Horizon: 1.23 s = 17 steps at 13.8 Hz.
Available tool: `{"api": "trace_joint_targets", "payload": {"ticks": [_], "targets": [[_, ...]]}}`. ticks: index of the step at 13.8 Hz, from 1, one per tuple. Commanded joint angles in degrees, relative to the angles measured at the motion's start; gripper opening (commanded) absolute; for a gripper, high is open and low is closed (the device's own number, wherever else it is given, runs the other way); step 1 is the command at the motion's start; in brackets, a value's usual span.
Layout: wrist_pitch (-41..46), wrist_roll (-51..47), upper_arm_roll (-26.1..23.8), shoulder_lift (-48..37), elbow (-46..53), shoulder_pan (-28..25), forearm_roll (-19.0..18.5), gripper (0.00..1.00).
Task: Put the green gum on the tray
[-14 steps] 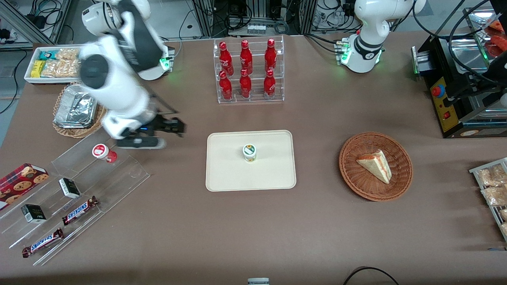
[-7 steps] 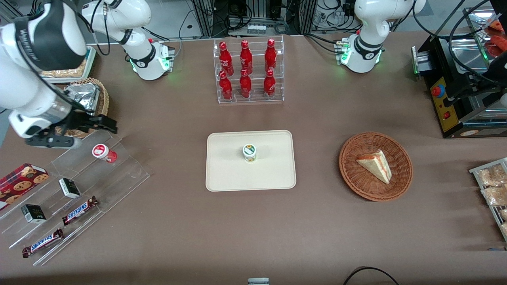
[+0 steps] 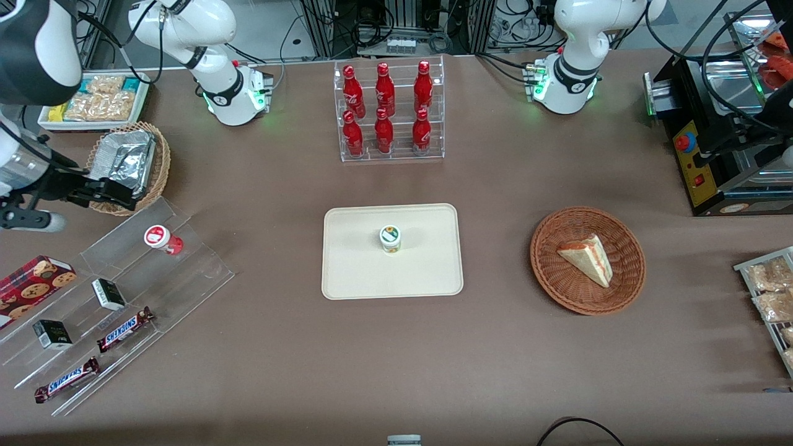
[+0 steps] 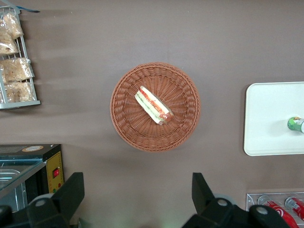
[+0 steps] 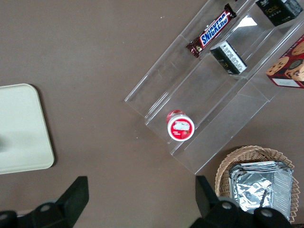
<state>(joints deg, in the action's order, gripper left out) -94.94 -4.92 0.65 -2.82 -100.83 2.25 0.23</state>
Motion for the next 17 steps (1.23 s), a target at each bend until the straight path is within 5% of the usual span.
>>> {"api": "trace_joint_targets", "payload": {"ticks": [1,17], "targets": [[1.8,1.7,-0.5,1.9,3.6,0.7,-1.2,1.00],[4.3,5.4,-0.7,4.0,7.1,1.9,-0.4,1.00]]}}
